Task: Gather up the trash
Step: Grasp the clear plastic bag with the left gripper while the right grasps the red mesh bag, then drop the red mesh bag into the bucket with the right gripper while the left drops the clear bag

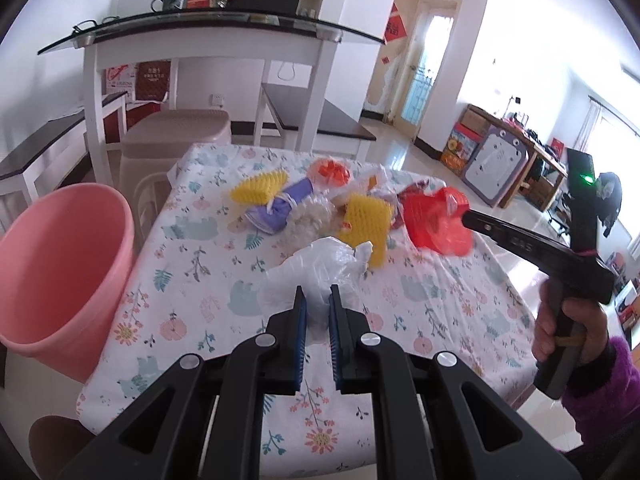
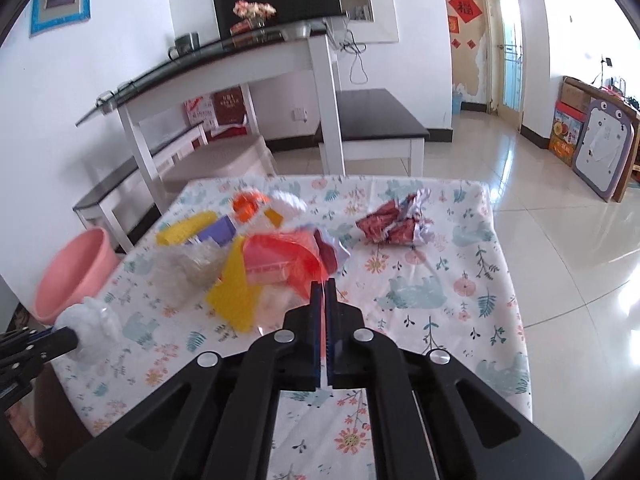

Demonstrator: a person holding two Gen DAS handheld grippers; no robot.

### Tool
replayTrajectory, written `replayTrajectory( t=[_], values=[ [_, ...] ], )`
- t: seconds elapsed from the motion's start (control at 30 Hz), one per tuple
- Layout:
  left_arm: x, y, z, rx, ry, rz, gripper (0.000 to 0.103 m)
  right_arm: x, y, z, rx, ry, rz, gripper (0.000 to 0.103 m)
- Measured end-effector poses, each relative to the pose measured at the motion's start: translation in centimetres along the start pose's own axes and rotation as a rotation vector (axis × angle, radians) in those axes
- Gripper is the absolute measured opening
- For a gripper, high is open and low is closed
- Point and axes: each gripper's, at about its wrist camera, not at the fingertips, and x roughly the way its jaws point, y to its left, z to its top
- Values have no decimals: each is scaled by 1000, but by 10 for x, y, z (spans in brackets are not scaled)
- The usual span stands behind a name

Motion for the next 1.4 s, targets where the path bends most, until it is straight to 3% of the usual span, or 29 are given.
replayTrajectory(
  t=[0.33,0.63,1.13,1.4],
  values=[
    [-24,16,9,-73,-97,44,9,-30,36,15,-65,-78,84,2],
    [-43,39,9,-138,-149,84,9,-35,65,28,-84,-84,174,2],
    [-87,97,6,-218,-272,298,9,-8,191,44,-219,-79,429,2],
    [-97,134,-3,-277,-274,396,9,19,252,42,-241,-22,556,2]
  ],
)
